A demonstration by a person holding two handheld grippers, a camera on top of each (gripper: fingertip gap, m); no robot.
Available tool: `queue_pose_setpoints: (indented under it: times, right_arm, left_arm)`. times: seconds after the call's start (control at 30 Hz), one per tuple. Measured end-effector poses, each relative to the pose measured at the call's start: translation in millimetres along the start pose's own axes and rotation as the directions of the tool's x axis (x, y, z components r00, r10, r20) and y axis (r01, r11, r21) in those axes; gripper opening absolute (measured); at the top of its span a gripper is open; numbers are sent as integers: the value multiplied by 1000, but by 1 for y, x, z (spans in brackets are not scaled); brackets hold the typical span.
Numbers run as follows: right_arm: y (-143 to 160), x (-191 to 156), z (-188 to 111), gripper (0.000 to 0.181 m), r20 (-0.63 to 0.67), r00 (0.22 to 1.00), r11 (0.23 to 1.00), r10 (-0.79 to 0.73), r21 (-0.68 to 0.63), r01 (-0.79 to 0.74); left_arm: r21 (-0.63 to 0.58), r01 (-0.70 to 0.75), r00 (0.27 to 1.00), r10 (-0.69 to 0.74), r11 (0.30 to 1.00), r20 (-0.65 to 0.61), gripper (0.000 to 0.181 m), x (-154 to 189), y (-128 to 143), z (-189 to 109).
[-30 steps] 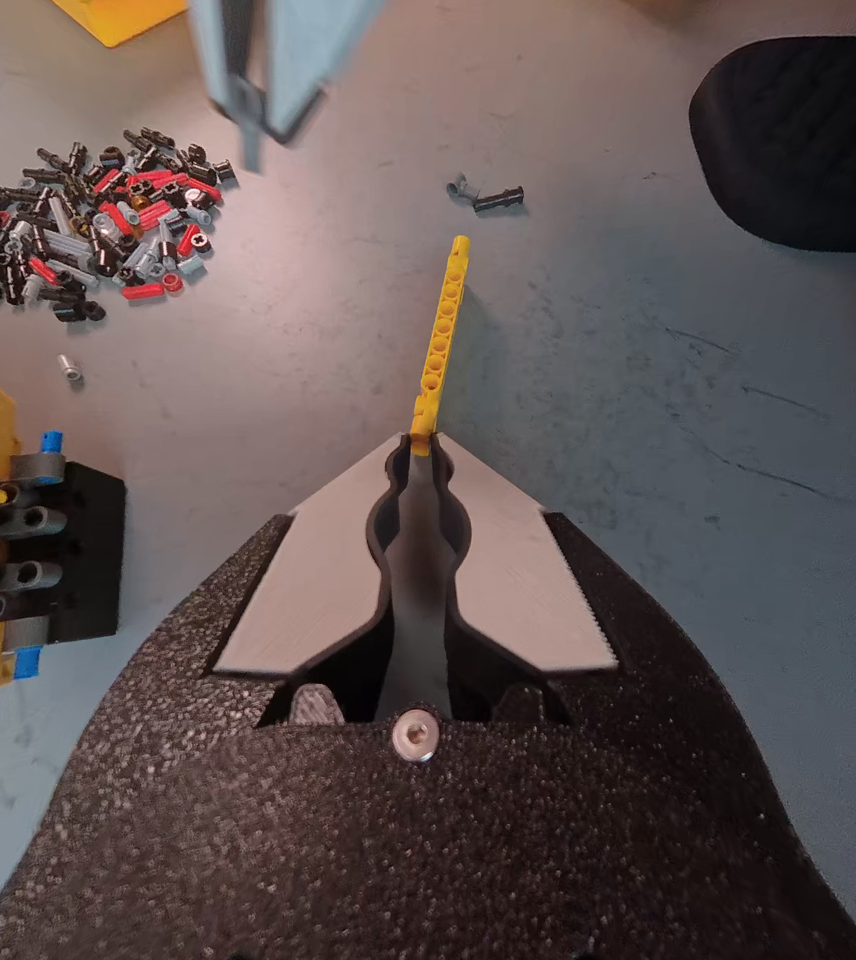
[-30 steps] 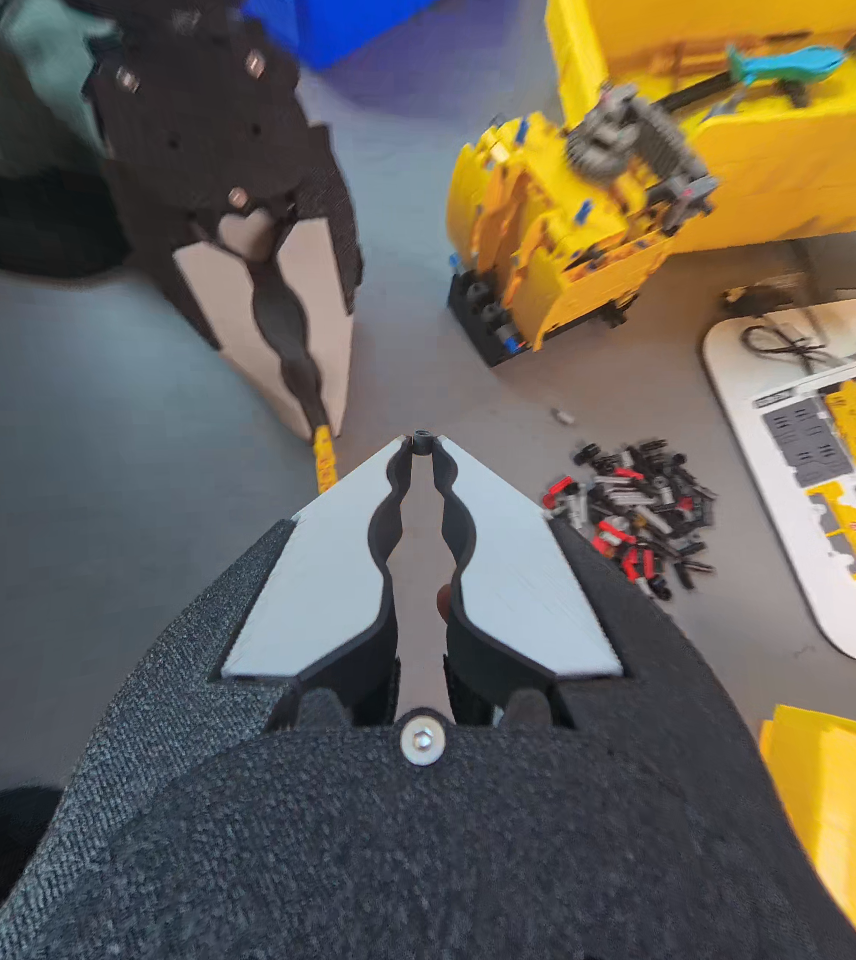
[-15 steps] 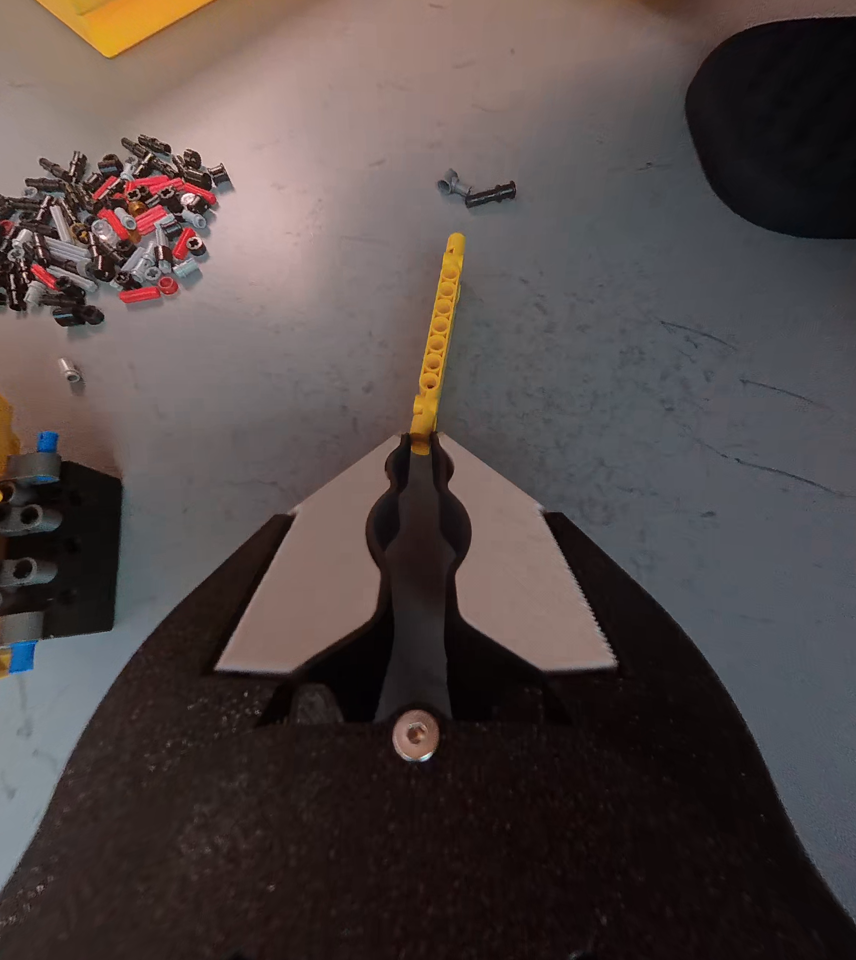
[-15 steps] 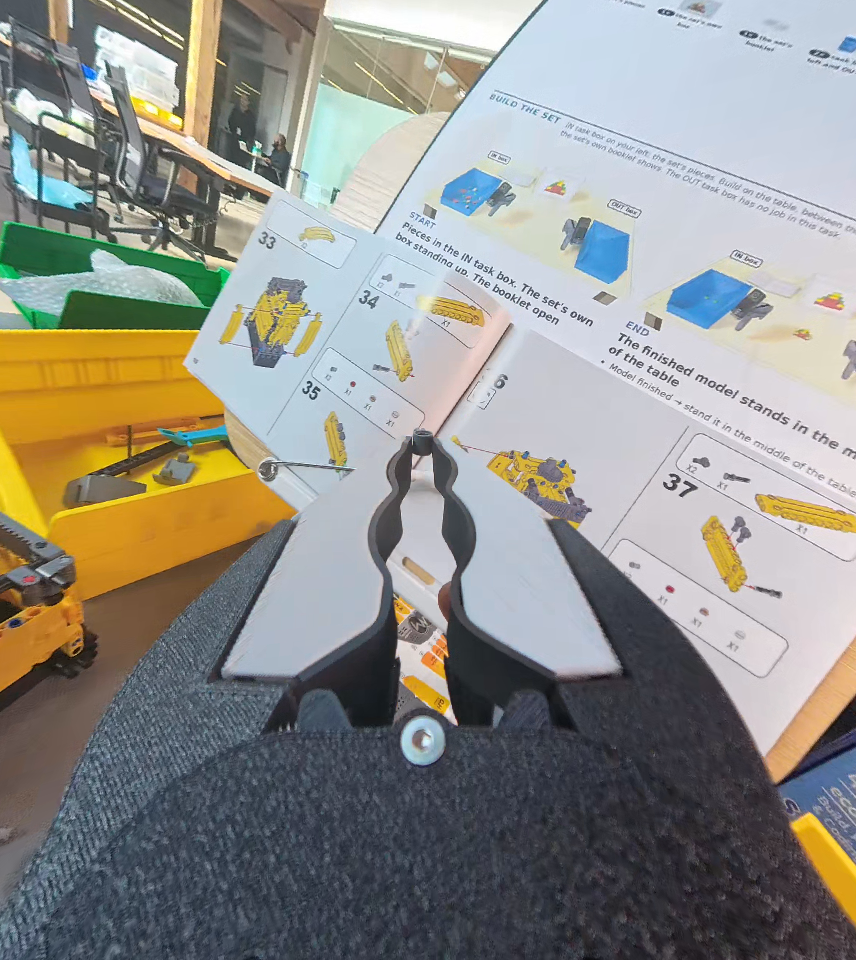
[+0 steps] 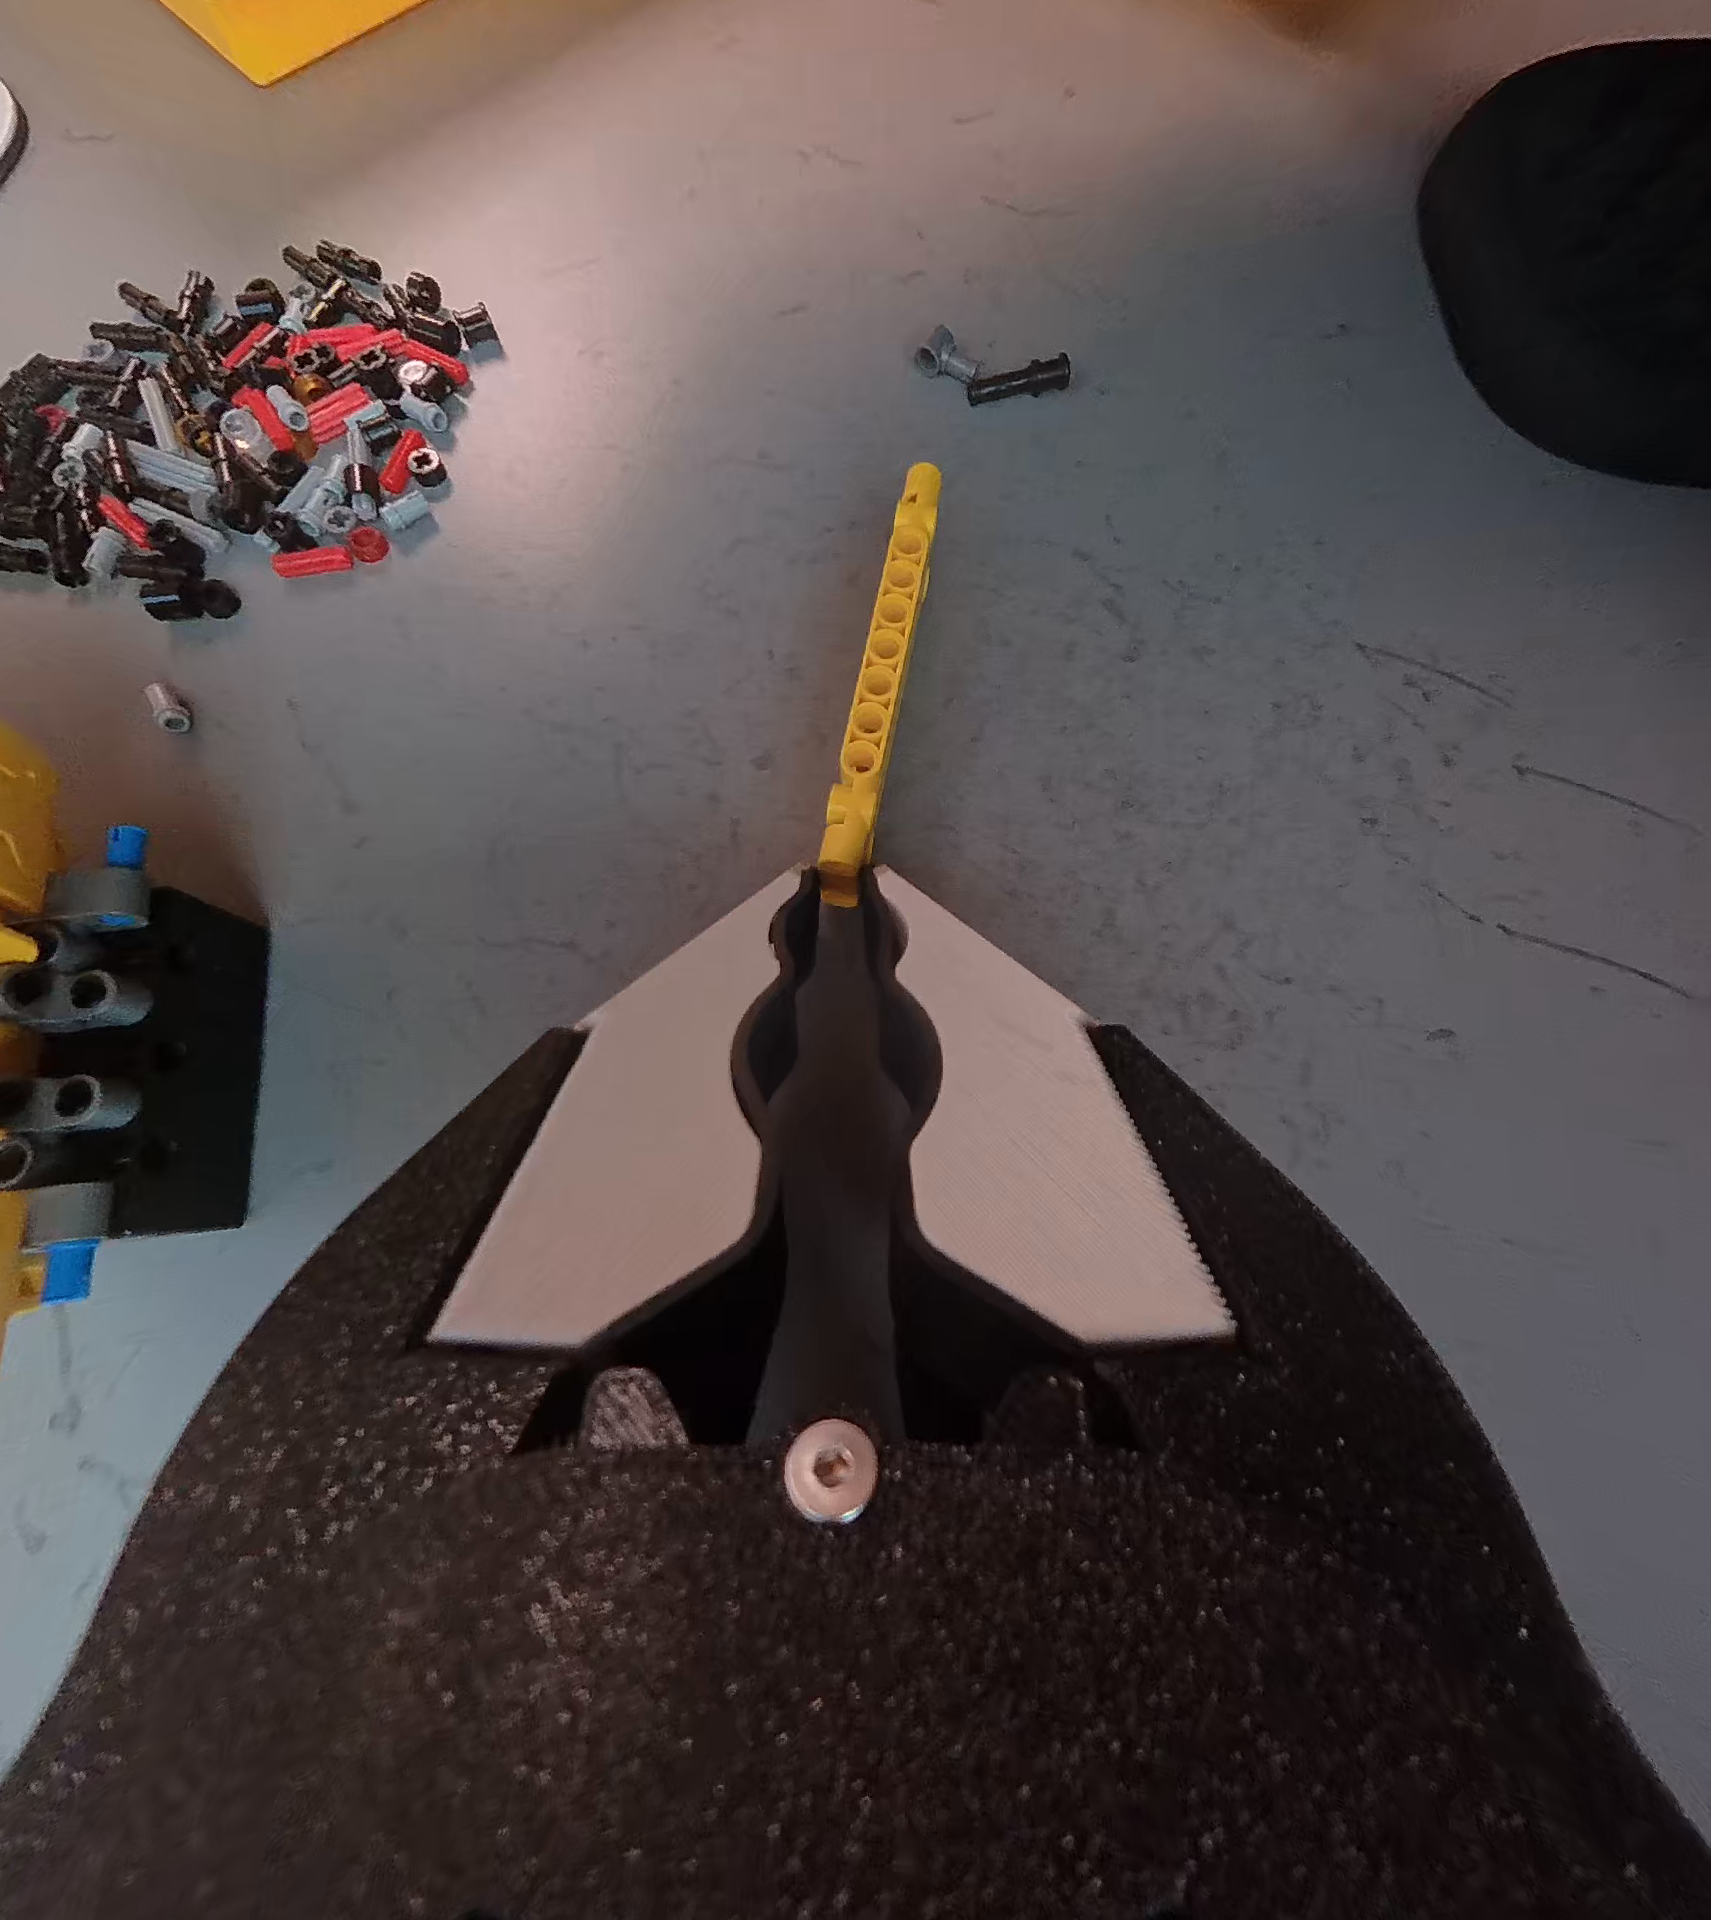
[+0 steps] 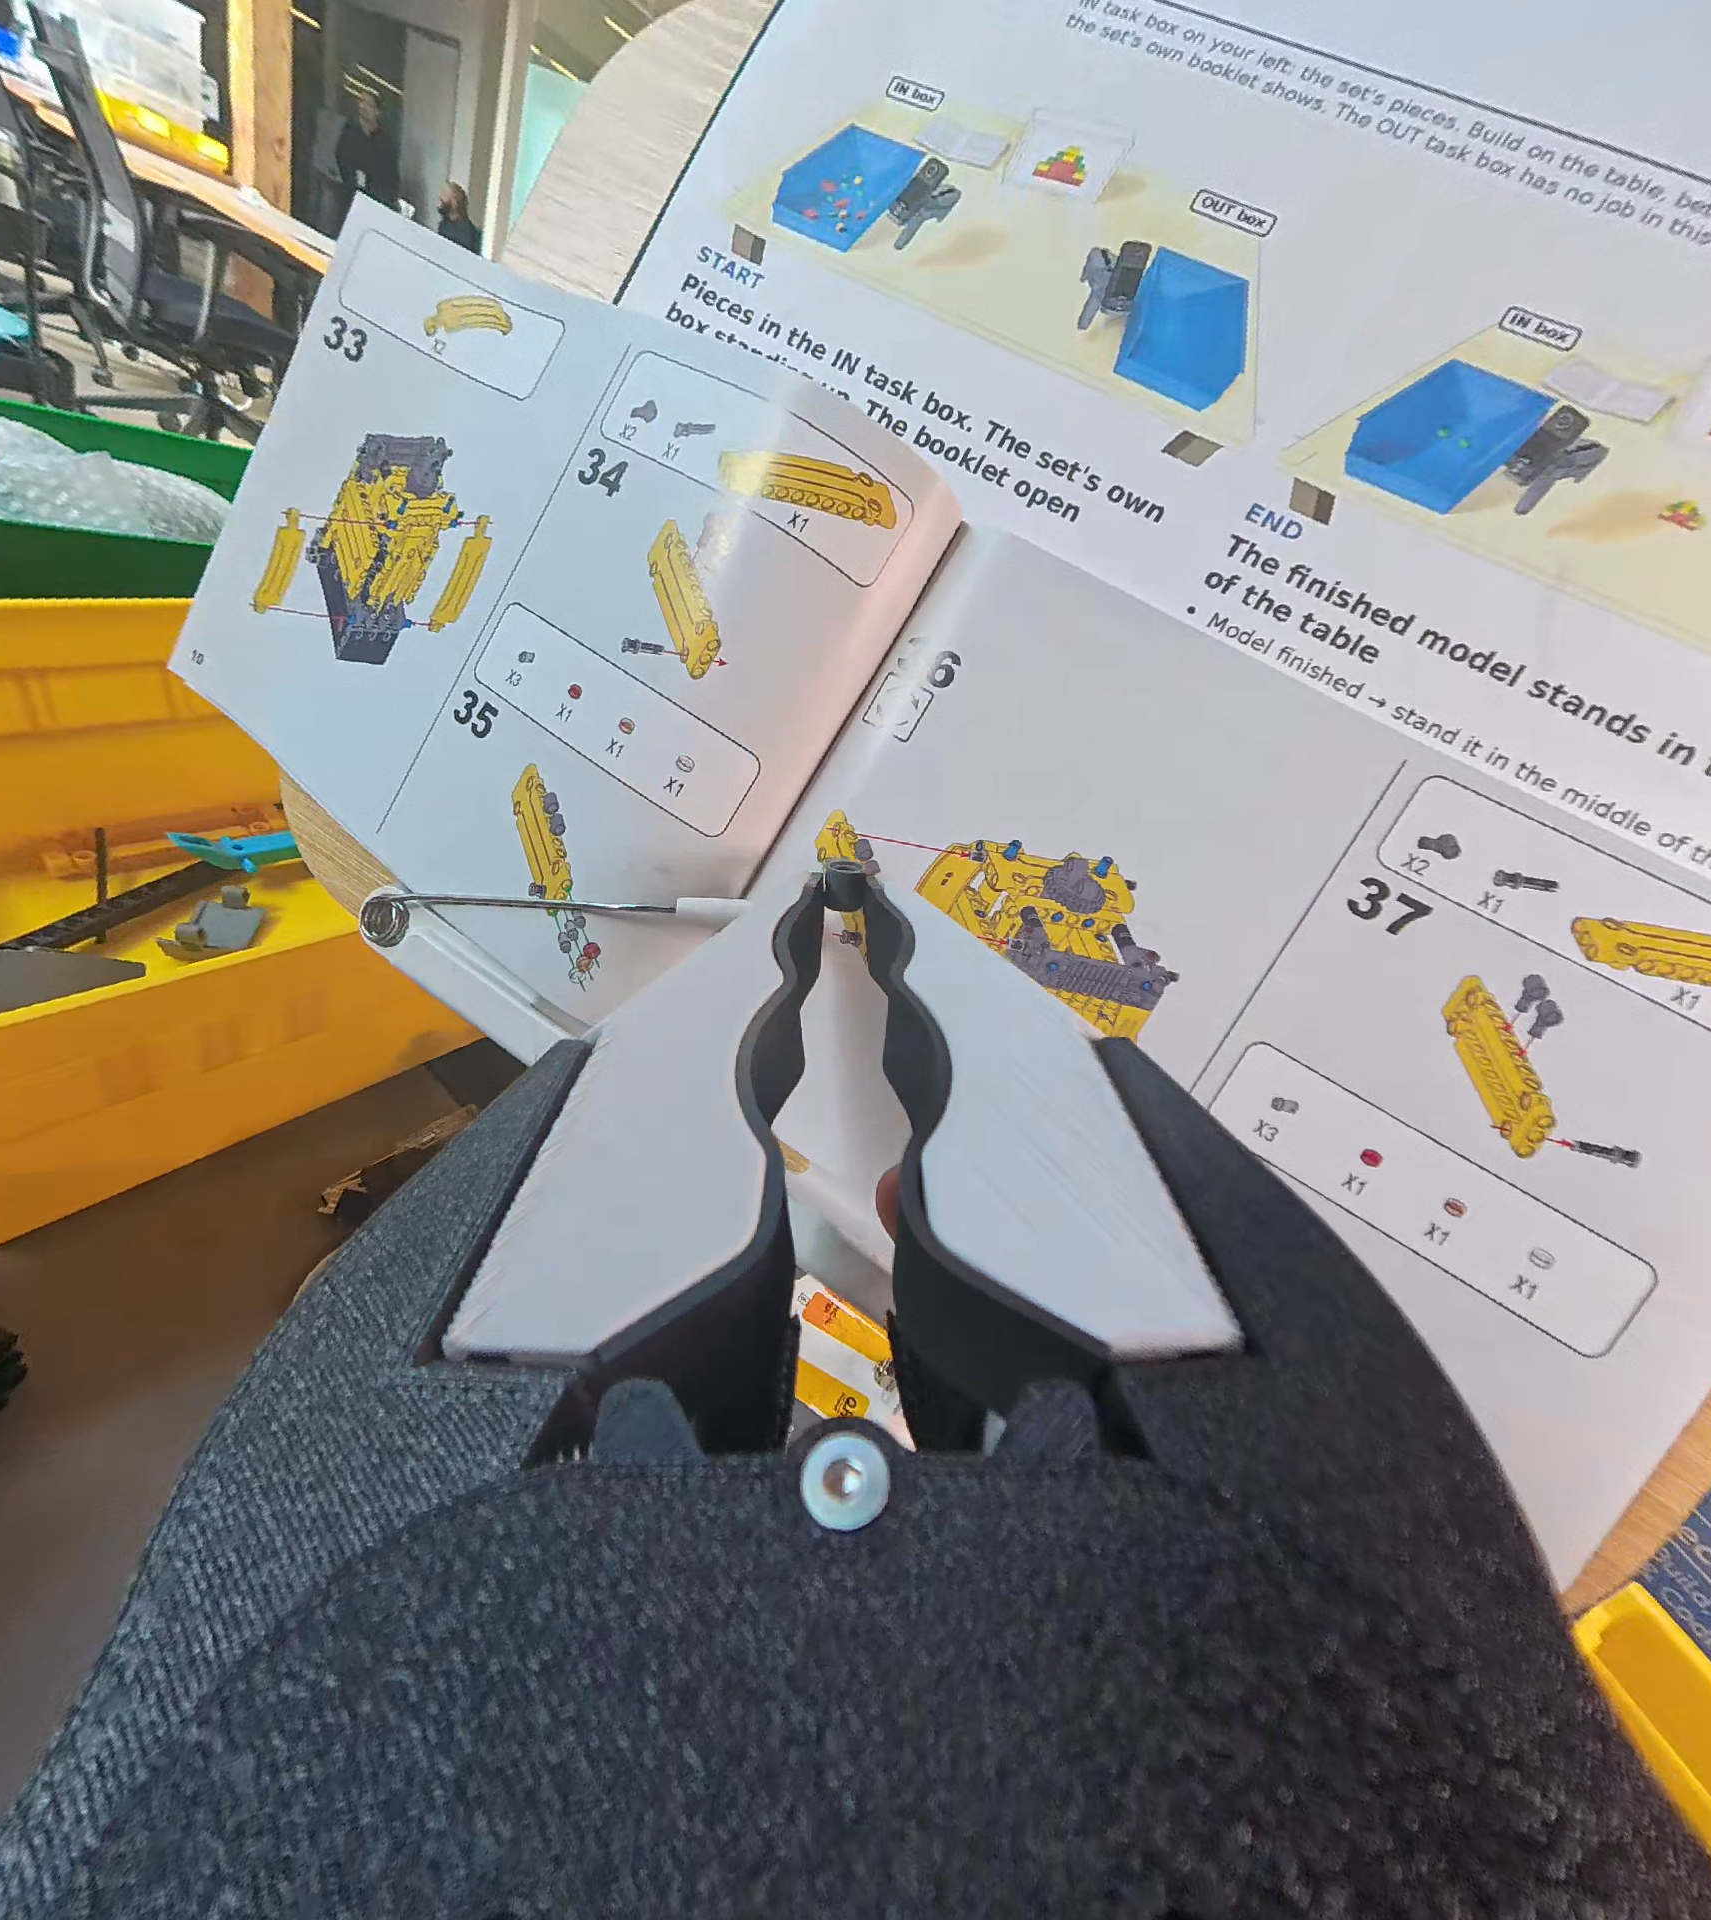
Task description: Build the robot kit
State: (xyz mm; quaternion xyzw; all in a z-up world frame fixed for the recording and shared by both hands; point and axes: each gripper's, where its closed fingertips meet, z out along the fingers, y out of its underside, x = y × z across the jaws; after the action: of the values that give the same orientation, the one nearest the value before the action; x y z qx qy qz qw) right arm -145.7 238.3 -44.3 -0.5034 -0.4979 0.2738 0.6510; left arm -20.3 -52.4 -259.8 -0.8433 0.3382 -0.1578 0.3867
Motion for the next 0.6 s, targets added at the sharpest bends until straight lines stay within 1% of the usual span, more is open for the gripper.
queue_pose_setpoints:
  times: [0.23, 0.6]
  right_arm:
    - [0, 5, -1, 7, -21, 1000, 1000, 11, -1, -11]
    - [5, 6, -3, 7, -19, 999, 1000, 26, -15, -26]
  left_arm:
    - [-1, 2, 1000, -2, 1000, 2, 7, 0, 0, 0]
    - [-1, -1, 1000, 1, 1000, 3, 7, 0, 0, 0]
